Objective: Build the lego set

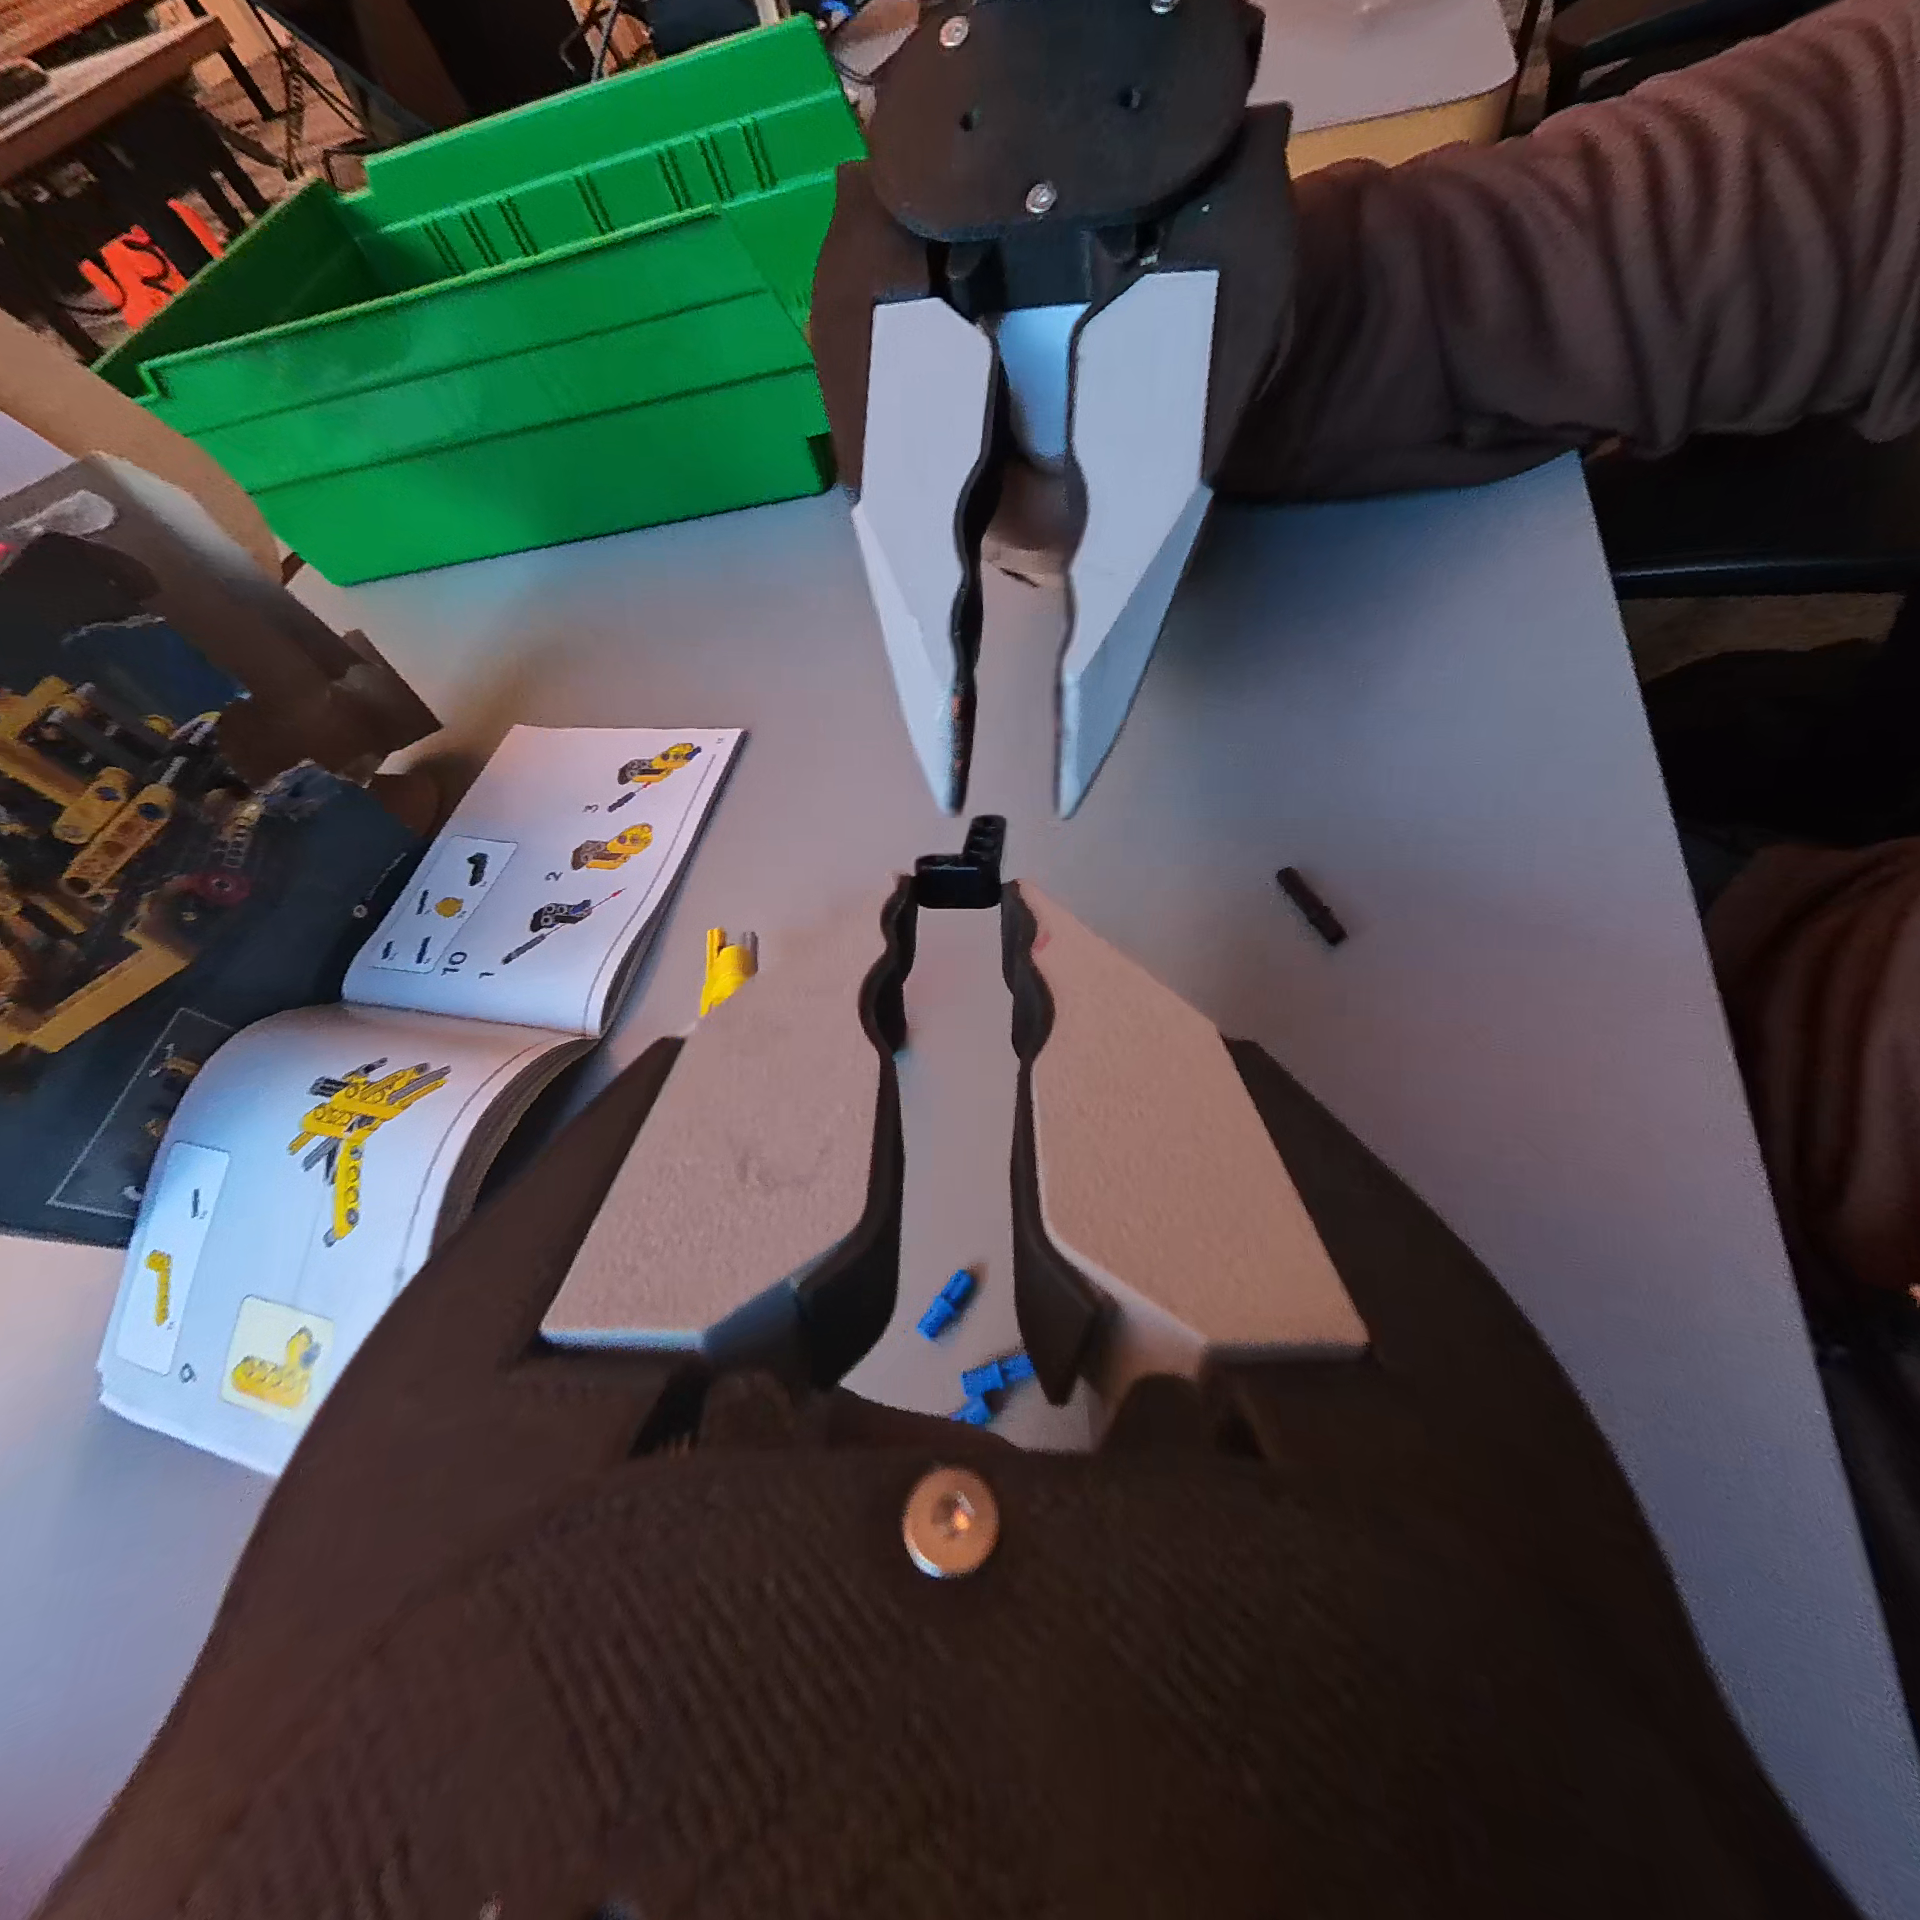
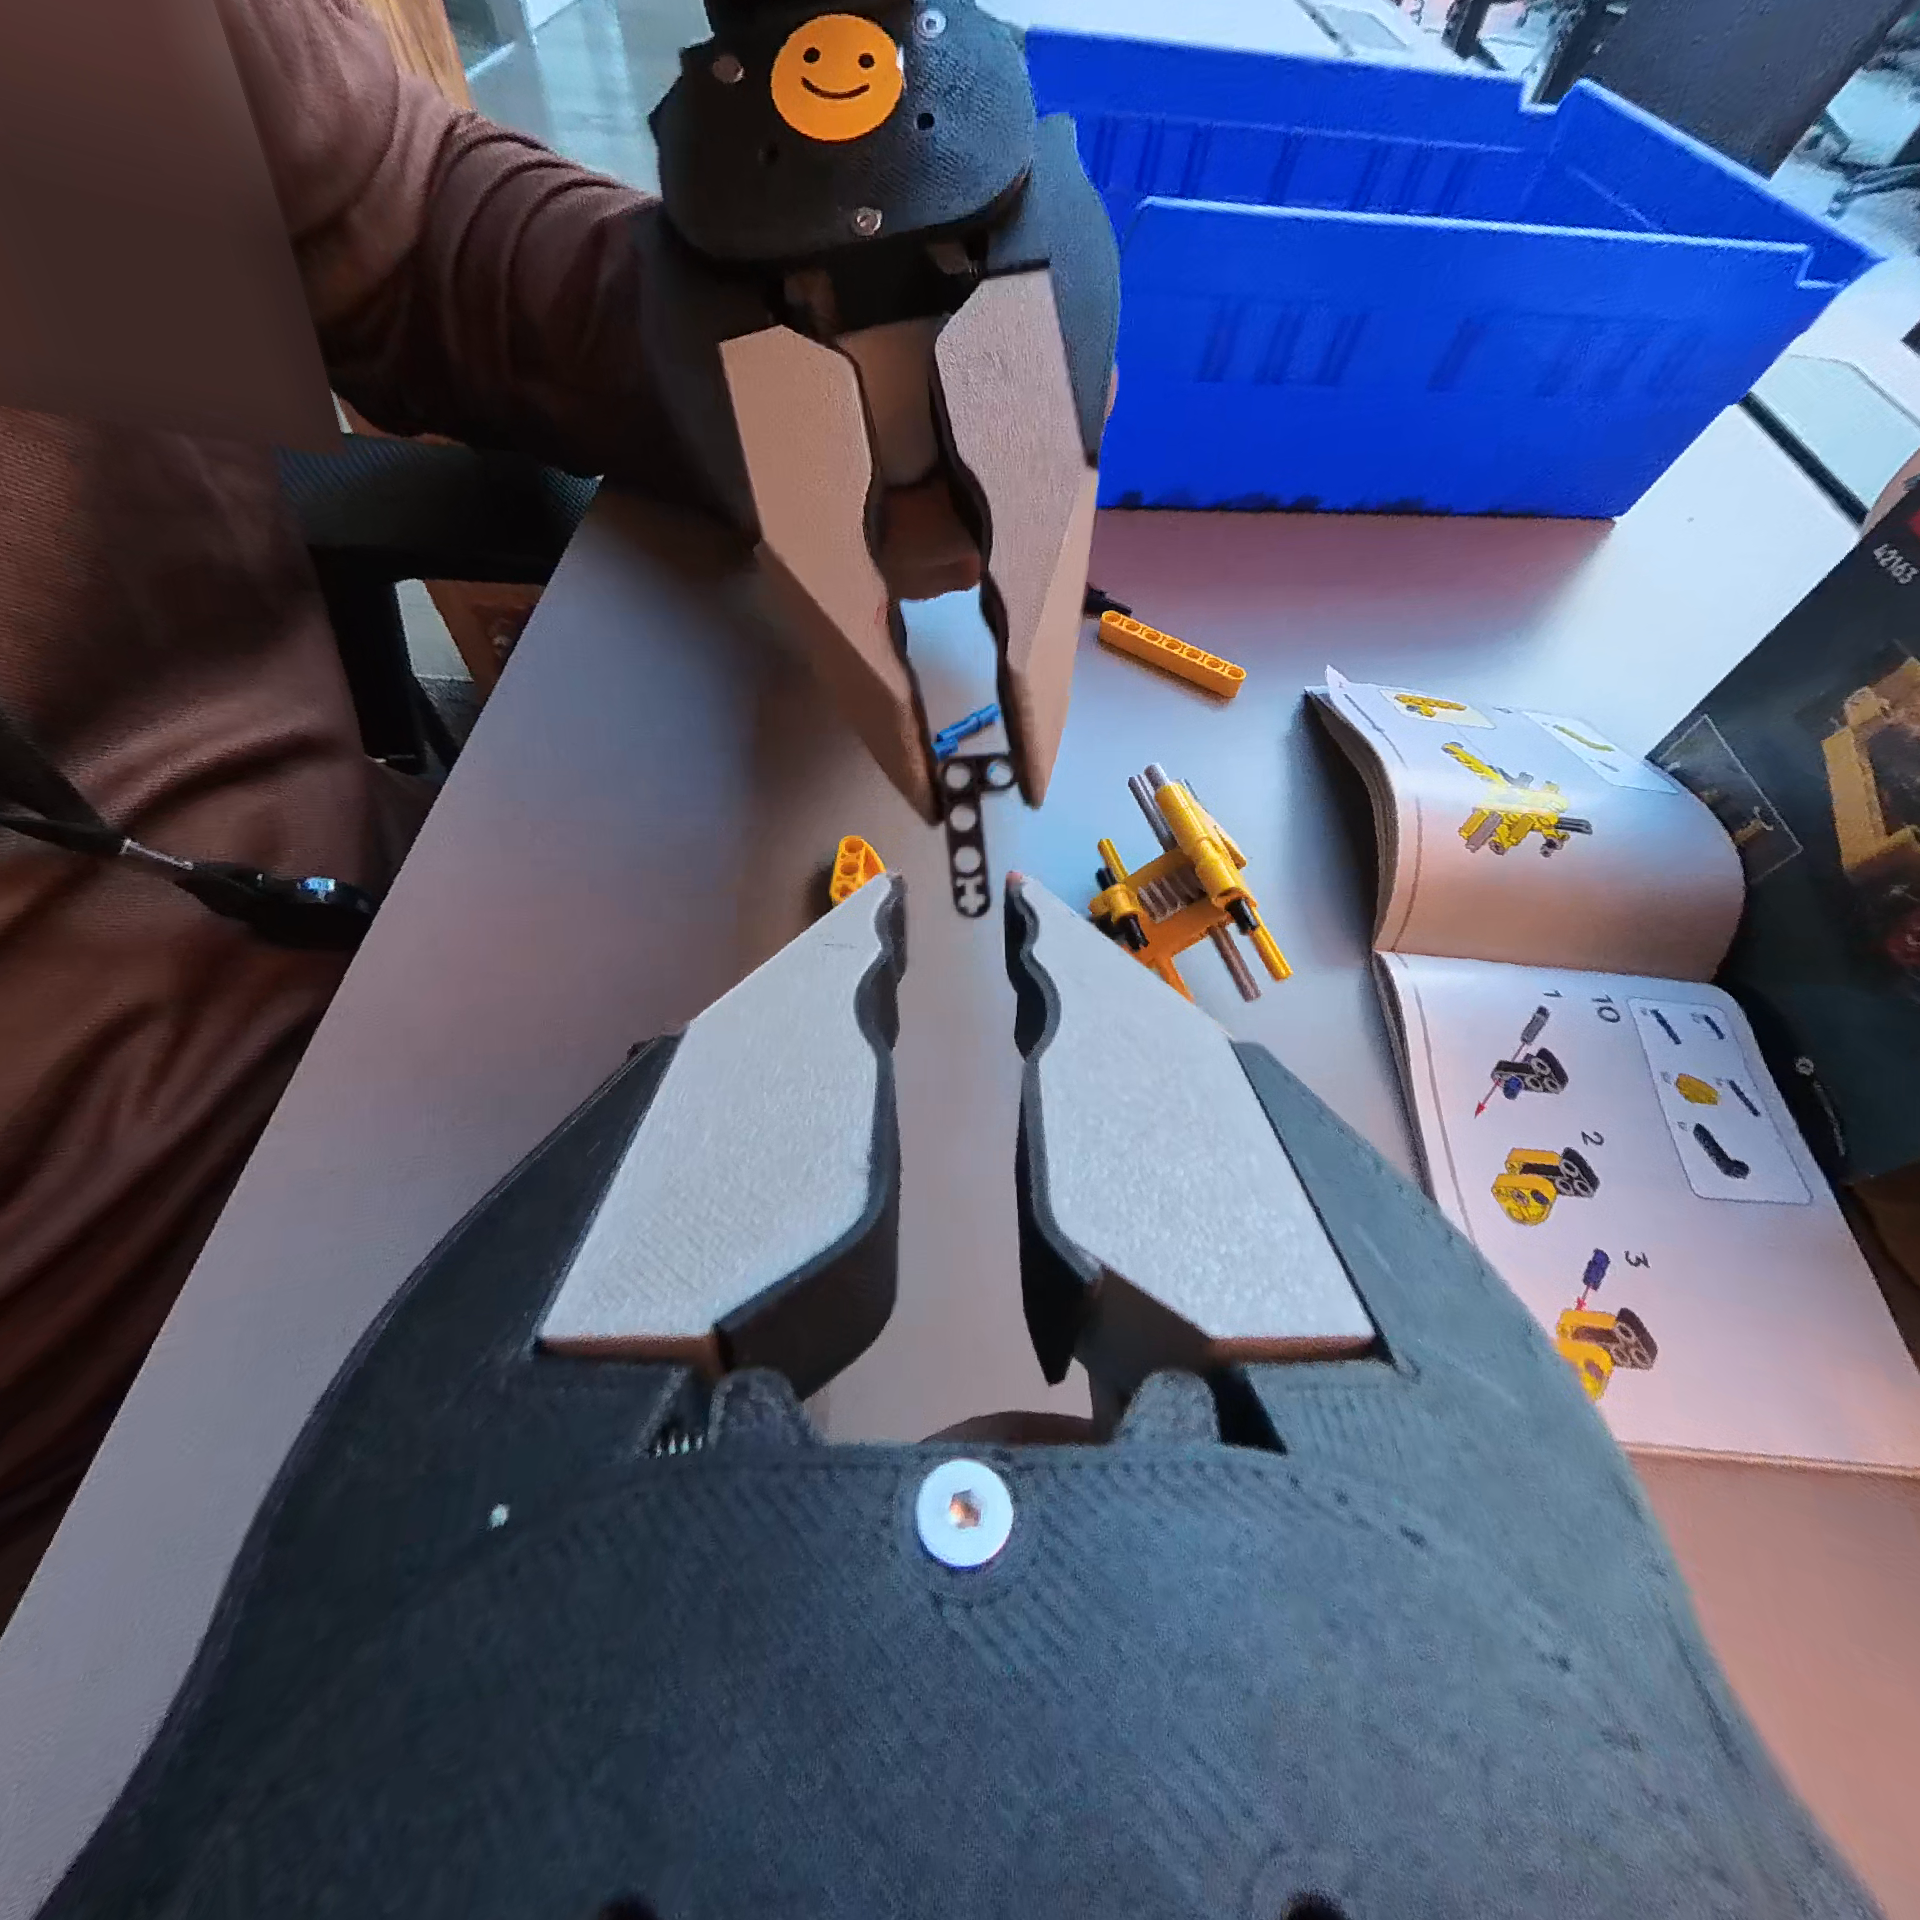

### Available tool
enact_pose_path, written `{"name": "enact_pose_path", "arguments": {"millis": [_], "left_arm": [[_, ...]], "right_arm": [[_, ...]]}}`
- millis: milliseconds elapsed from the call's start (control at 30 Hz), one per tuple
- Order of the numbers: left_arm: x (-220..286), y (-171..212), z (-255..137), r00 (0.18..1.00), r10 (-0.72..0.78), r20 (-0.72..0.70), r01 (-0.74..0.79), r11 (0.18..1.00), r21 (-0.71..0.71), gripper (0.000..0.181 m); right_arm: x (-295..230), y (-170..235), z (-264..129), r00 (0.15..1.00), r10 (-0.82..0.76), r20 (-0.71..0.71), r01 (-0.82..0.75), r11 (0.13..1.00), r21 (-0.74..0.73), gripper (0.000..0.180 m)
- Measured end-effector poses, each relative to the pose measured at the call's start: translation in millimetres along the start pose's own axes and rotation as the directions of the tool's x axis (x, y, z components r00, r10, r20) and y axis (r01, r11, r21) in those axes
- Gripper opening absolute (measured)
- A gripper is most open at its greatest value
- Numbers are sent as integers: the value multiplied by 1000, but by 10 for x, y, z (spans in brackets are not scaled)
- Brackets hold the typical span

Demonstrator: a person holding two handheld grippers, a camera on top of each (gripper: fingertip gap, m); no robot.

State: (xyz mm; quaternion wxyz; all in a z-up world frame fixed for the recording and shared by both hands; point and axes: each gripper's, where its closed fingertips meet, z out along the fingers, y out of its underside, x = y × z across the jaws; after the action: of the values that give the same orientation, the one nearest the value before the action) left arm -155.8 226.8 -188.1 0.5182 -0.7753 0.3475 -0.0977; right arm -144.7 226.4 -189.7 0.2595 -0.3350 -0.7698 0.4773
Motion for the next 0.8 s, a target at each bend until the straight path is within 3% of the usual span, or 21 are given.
{"name": "enact_pose_path", "arguments": {"millis": [233,333,433,800], "left_arm": [[-106,67,-52,1000,-5,24,5,1000,-25,13],[-83,85,-48,1000,11,17,-10,999,-41,13],[-68,91,-37,1000,23,17,-22,999,-48,13],[-33,93,-13,1000,26,8,-25,998,-51,13]], "right_arm": [[-468,301,16,968,39,247,8,982,-187,19],[-598,514,69,955,43,294,49,954,-297,20],[-689,553,77,941,56,334,56,947,-316,20],[-498,586,91,970,-1,243,81,943,-322,2]]}}
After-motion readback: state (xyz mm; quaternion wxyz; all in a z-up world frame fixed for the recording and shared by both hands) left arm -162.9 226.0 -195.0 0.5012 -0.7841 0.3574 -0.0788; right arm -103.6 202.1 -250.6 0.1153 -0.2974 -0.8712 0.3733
